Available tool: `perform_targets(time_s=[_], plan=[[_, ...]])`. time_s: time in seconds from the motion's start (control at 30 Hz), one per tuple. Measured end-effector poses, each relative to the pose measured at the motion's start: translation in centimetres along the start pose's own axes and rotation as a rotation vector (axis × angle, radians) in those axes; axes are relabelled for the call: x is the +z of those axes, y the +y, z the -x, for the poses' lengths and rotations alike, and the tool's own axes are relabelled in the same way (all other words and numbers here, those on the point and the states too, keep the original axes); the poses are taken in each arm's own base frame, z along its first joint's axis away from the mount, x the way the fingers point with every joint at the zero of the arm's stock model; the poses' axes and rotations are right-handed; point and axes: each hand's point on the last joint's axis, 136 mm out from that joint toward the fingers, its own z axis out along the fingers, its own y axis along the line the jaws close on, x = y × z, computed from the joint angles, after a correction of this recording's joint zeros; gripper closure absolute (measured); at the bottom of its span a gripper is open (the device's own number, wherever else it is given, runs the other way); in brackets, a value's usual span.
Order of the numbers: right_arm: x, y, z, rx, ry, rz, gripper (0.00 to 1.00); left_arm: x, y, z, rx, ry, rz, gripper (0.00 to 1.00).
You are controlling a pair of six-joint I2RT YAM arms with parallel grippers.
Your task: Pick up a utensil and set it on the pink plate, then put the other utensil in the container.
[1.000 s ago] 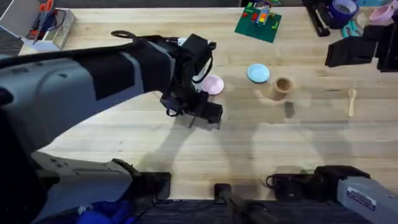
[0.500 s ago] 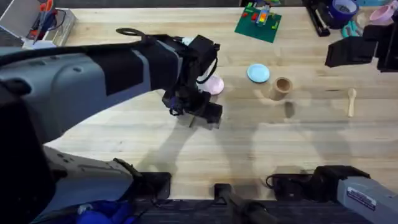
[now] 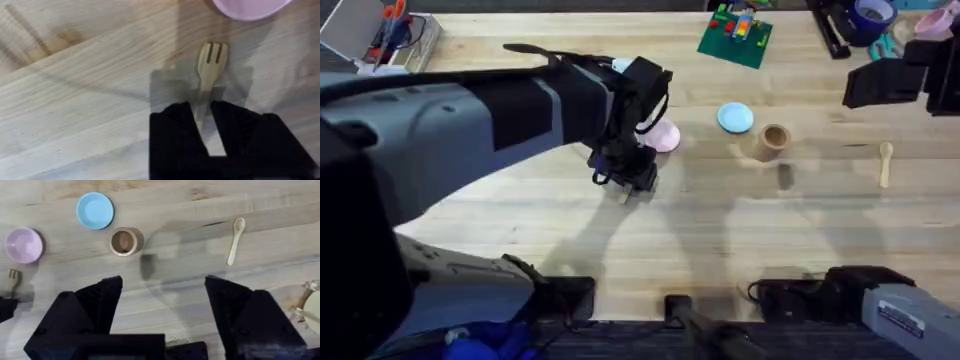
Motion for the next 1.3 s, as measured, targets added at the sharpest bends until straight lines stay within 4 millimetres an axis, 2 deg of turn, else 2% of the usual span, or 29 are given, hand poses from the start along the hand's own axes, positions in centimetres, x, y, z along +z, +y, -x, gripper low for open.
perform_targets(time_s=[0.1, 0.3, 0.43, 1.3], plan=[[0.00, 0.00, 0.00, 0.000, 0.000, 0.000, 0.005, 0.00, -0.29, 0.06, 0.000, -0.001, -0.016, 0.815], [0.00, 0.00, 0.00, 0.000, 0.000, 0.000, 0.005, 0.00, -0.40, 0.06, 0.001, -0.001, -0.022, 0.839], [0.00, 0.00, 0.00, 0.000, 0.000, 0.000, 0.005, -0.06, -0.61, 0.08, 0.001, -0.001, -0.035, 0.944], [0.00, 0.00, 0.00, 0.000, 0.000, 0.000, 0.005, -0.26, 0.01, -0.23, -0.079, 0.049, -0.031, 0.960]])
